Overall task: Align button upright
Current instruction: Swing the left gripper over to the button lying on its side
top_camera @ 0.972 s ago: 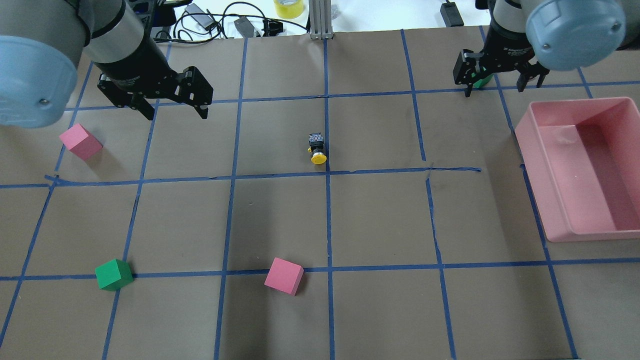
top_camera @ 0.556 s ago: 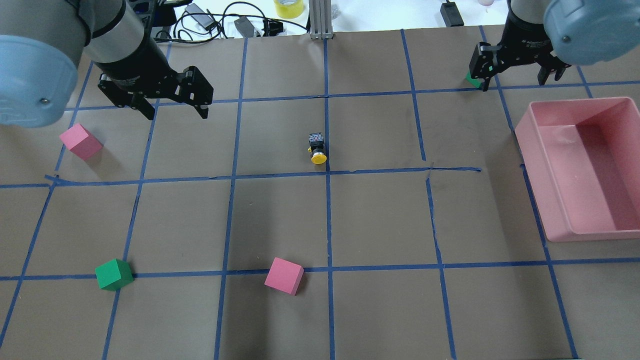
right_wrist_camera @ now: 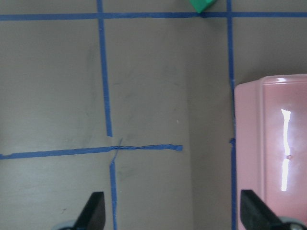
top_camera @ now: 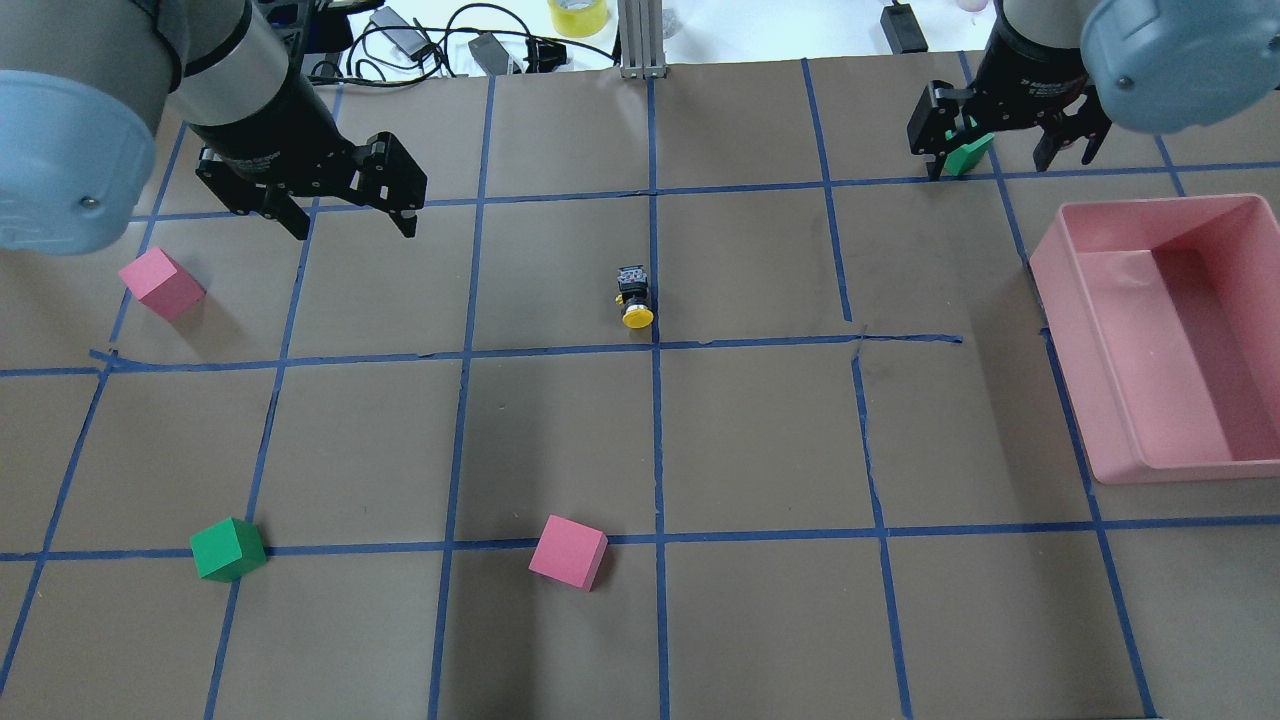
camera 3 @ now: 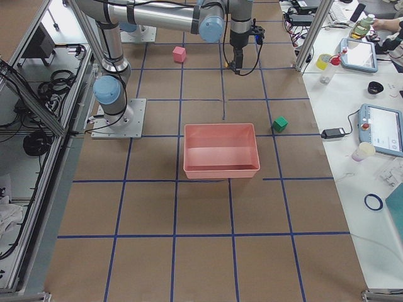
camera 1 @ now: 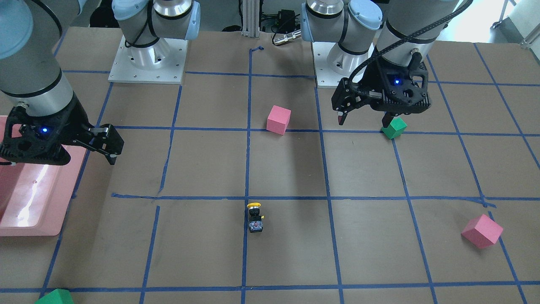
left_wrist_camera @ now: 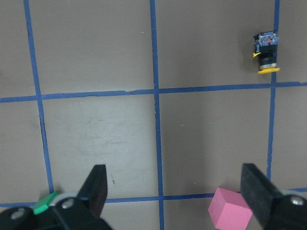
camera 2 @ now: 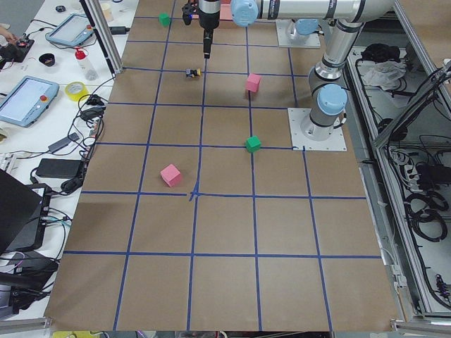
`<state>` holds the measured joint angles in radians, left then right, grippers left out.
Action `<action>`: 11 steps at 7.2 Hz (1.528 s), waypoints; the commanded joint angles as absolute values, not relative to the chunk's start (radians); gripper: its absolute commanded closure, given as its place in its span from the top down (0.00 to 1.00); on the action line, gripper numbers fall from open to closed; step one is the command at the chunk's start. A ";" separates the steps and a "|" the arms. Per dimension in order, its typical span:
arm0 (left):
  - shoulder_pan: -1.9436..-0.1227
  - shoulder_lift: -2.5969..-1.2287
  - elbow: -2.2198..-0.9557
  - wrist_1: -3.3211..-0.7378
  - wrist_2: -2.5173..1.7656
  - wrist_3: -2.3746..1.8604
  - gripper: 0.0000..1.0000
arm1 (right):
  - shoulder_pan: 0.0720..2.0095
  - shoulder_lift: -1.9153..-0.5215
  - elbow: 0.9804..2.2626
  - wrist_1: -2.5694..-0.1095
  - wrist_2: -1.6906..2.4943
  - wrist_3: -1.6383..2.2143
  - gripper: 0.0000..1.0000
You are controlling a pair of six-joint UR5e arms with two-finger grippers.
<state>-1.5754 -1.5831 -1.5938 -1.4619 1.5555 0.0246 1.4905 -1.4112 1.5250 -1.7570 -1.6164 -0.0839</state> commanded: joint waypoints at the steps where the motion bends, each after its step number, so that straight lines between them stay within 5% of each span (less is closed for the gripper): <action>1: -1.575 -1.583 -1.594 -1.462 1.557 0.025 1.00 | 1.483 -1.448 1.526 -1.752 -1.554 -0.187 1.00; 8: -1.578 -1.583 -1.594 -1.462 1.560 0.015 1.00 | 1.537 -1.479 1.505 -1.692 -1.574 -0.120 1.00; 11: -1.607 -1.592 -1.714 -1.283 1.559 -0.145 1.00 | 1.546 -1.511 1.523 -1.687 -1.559 -0.094 1.00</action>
<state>-1.5923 -1.5877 -1.6553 -1.3754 1.5586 -0.0540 1.5409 -1.4906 1.5181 -1.6890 -1.5697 -0.0993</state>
